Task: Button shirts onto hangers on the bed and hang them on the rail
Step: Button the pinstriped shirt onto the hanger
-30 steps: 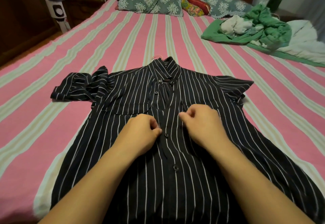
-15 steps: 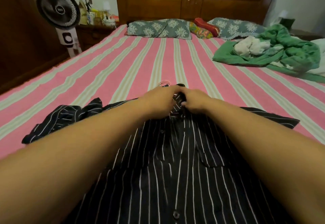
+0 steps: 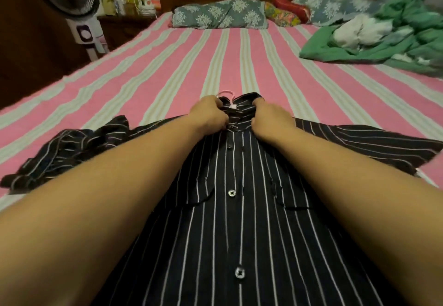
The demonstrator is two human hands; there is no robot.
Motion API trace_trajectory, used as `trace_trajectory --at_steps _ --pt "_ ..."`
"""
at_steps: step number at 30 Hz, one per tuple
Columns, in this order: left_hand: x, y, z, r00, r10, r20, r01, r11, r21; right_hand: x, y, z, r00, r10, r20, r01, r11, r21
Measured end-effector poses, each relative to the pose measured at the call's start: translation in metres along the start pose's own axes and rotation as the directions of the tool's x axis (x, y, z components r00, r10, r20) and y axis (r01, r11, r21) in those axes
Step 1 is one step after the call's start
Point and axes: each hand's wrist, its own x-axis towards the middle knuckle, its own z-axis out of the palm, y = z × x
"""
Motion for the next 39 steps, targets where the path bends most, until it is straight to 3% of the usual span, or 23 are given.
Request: trace_trajectory --at_steps 2,4,6,7,9,11,14,16,19,23,26,29,33,39 --pt "-0.032 0.002 -0.01 0.99 0.08 0.114 -0.074 0.996 -0.054 -0.016 -0.008 -0.012 0.997 0.015 0.071 -0.02 0.997 0.069" --pt "-0.073 0.003 -0.023 0.981 0.098 0.167 -0.097 0.995 -0.012 -0.04 -0.017 -0.033 1.0 0.012 -0.004 -0.011 0.988 0.151" --pt "-0.11 -0.001 -0.033 0.996 0.055 0.069 -0.06 0.995 0.075 -0.077 -0.029 -0.056 0.995 -0.006 -0.104 0.029 0.974 0.226" --pt "-0.126 -0.004 -0.036 1.0 0.017 0.022 -0.018 0.999 0.028 -0.099 -0.038 -0.065 0.996 -0.006 -0.085 0.03 0.96 0.278" --pt "-0.157 -0.004 -0.037 0.993 -0.109 0.053 0.119 0.965 -0.234 -0.141 -0.054 -0.074 0.992 -0.004 0.123 -0.041 0.932 0.361" --pt "-0.179 -0.006 -0.031 0.969 -0.203 0.142 0.242 0.896 -0.373 -0.168 -0.066 -0.071 0.938 0.023 0.346 -0.119 0.958 0.259" --pt "-0.186 -0.025 -0.014 0.978 -0.183 0.1 0.202 0.948 -0.244 -0.186 -0.072 -0.061 0.881 0.157 0.447 -0.197 0.979 0.044" --pt "-0.188 -0.032 -0.006 0.989 -0.137 0.054 0.144 0.976 -0.166 -0.187 -0.067 -0.055 0.892 0.212 0.399 -0.258 0.964 0.063" --pt "-0.196 -0.032 0.002 0.998 -0.001 0.063 -0.004 0.997 0.081 -0.187 -0.051 -0.051 0.887 0.304 0.346 -0.406 0.871 0.276" --pt "-0.196 -0.025 0.012 0.995 0.08 0.053 -0.092 0.947 0.307 -0.19 -0.04 -0.059 0.824 0.228 0.518 -0.534 0.618 0.577" --pt "-0.188 -0.021 0.014 0.997 0.058 0.045 -0.07 0.938 0.339 -0.188 -0.037 -0.066 0.766 0.164 0.621 -0.605 0.509 0.612" --pt "-0.182 -0.021 0.011 0.998 0.011 0.068 -0.035 0.93 0.365 -0.183 -0.036 -0.067 0.727 0.168 0.666 -0.633 0.541 0.554" --pt "-0.183 -0.021 0.009 0.995 0.057 0.085 -0.086 0.915 0.393 -0.182 -0.042 -0.056 0.751 0.168 0.638 -0.567 0.659 0.494" --pt "-0.182 -0.023 0.005 0.997 0.051 0.065 -0.071 0.926 0.37 -0.184 -0.05 -0.053 0.772 0.193 0.606 -0.606 0.511 0.609"
